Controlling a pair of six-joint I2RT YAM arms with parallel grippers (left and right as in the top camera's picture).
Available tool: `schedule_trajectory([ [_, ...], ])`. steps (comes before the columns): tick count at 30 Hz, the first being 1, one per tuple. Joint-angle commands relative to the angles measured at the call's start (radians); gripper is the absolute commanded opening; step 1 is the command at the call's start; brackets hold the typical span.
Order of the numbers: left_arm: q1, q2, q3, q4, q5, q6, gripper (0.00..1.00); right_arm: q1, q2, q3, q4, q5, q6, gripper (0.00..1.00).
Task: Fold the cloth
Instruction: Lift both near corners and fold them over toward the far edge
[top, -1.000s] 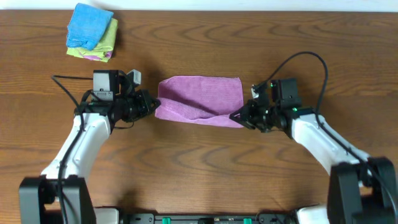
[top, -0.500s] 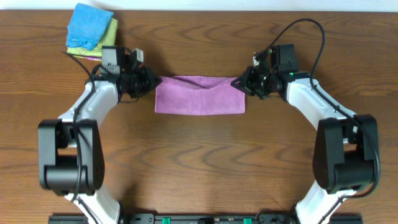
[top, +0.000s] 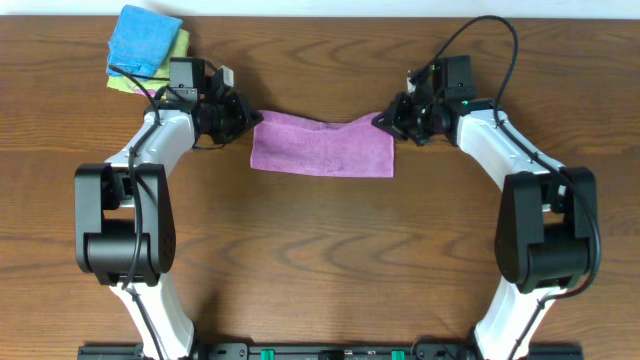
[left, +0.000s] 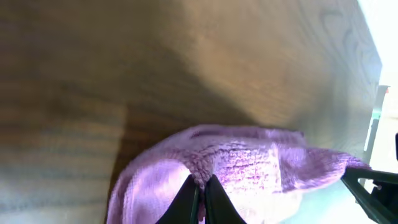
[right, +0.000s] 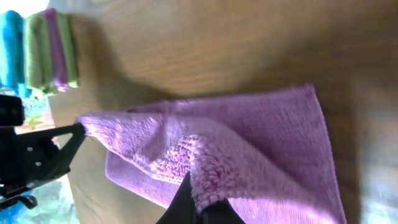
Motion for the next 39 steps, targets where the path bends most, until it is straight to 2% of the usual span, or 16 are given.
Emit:
schedule_trajectory([
  [1, -0.001, 0.011, 0.019, -0.063, 0.04, 0.05, 0.06, -0.008, 0.01, 0.019, -0.058, -0.024, -0.049, 0.01],
  [7, 0.0, 0.01, 0.02, -0.245, 0.034, 0.13, 0.06, -0.008, 0.01, 0.019, -0.216, -0.027, -0.122, 0.01],
  [13, 0.0, 0.004, 0.02, -0.363, 0.029, 0.172, 0.06, -0.008, 0.005, 0.019, -0.309, -0.027, -0.164, 0.01],
  [17, 0.0, -0.021, 0.02, -0.393, 0.027, 0.195, 0.06, -0.01, -0.011, 0.019, -0.346, -0.026, -0.192, 0.01],
  [23, 0.006, -0.066, 0.02, -0.4, -0.073, 0.193, 0.06, -0.015, -0.017, 0.019, -0.365, -0.023, -0.219, 0.02],
  [24, 0.006, -0.066, 0.02, -0.399, -0.076, 0.193, 0.2, -0.015, -0.018, 0.019, -0.36, -0.023, -0.221, 0.1],
  [25, 0.006, -0.066, 0.02, -0.394, -0.076, 0.193, 0.41, -0.015, -0.017, 0.019, -0.357, -0.023, -0.221, 0.3],
  [27, 0.006, -0.066, 0.021, -0.386, -0.076, 0.193, 0.58, -0.016, -0.018, 0.02, -0.349, -0.023, -0.221, 0.47],
  [28, 0.006, -0.066, 0.021, -0.38, -0.076, 0.193, 0.7, -0.018, -0.017, 0.021, -0.345, -0.024, -0.221, 0.62],
  [29, 0.006, -0.066, 0.021, -0.374, -0.076, 0.194, 0.74, -0.018, -0.018, 0.022, -0.341, -0.024, -0.221, 0.63],
  [31, 0.006, -0.069, 0.027, -0.374, -0.074, 0.194, 0.74, -0.019, -0.018, 0.026, -0.325, -0.035, -0.222, 0.59],
  [34, 0.006, -0.076, 0.047, -0.38, -0.064, 0.21, 0.73, -0.018, -0.021, 0.055, -0.32, -0.058, -0.249, 0.45],
  [35, 0.005, -0.084, 0.059, -0.387, -0.065, 0.228, 0.7, -0.018, -0.025, 0.072, -0.322, -0.057, -0.264, 0.33],
  [36, 0.004, -0.091, 0.071, -0.395, -0.066, 0.245, 0.63, -0.018, -0.033, 0.088, -0.325, -0.056, -0.278, 0.02],
  [37, 0.003, -0.098, 0.083, -0.4, -0.069, 0.259, 0.56, -0.018, -0.039, 0.102, -0.327, -0.048, -0.282, 0.01],
  [39, 0.002, -0.117, 0.103, -0.403, -0.087, 0.272, 0.3, -0.018, -0.056, 0.134, -0.347, 0.012, -0.281, 0.01],
])
